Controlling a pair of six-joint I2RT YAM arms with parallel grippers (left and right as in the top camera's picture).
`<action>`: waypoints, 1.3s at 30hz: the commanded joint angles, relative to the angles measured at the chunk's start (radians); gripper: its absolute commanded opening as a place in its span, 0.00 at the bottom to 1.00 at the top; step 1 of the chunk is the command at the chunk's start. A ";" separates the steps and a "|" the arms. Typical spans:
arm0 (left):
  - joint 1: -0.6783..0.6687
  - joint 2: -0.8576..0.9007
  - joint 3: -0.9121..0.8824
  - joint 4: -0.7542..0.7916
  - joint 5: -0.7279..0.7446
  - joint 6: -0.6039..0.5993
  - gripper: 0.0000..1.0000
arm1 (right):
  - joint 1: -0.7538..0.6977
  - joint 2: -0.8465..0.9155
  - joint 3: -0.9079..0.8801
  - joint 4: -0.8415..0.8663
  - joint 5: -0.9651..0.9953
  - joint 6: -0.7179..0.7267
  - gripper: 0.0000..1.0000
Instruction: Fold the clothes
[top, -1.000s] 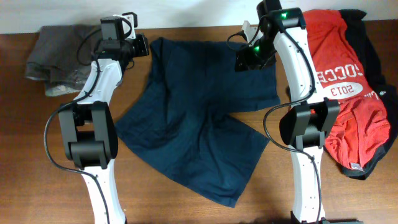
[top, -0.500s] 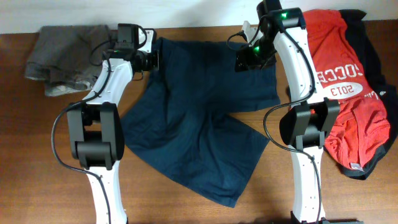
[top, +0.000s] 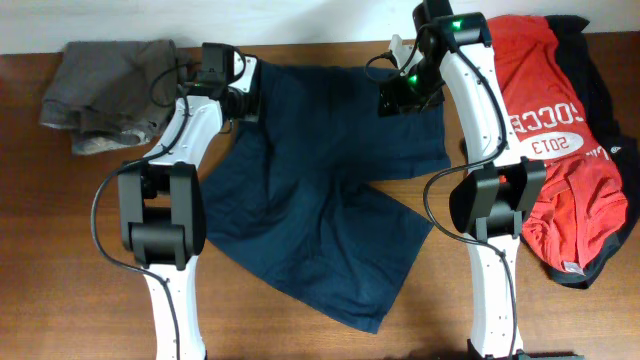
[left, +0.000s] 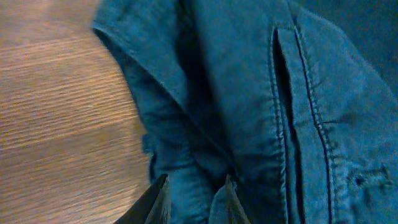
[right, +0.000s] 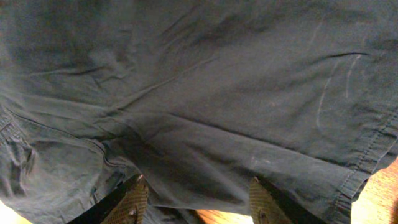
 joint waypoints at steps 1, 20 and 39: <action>-0.024 0.024 -0.005 0.012 -0.011 0.020 0.29 | 0.005 -0.004 0.008 -0.006 0.009 0.002 0.58; -0.054 0.079 -0.005 0.034 -0.015 0.020 0.29 | 0.005 -0.004 0.008 -0.007 0.009 0.002 0.58; -0.047 0.079 0.012 0.080 -0.019 0.020 0.01 | 0.005 -0.004 0.008 -0.007 0.009 0.001 0.58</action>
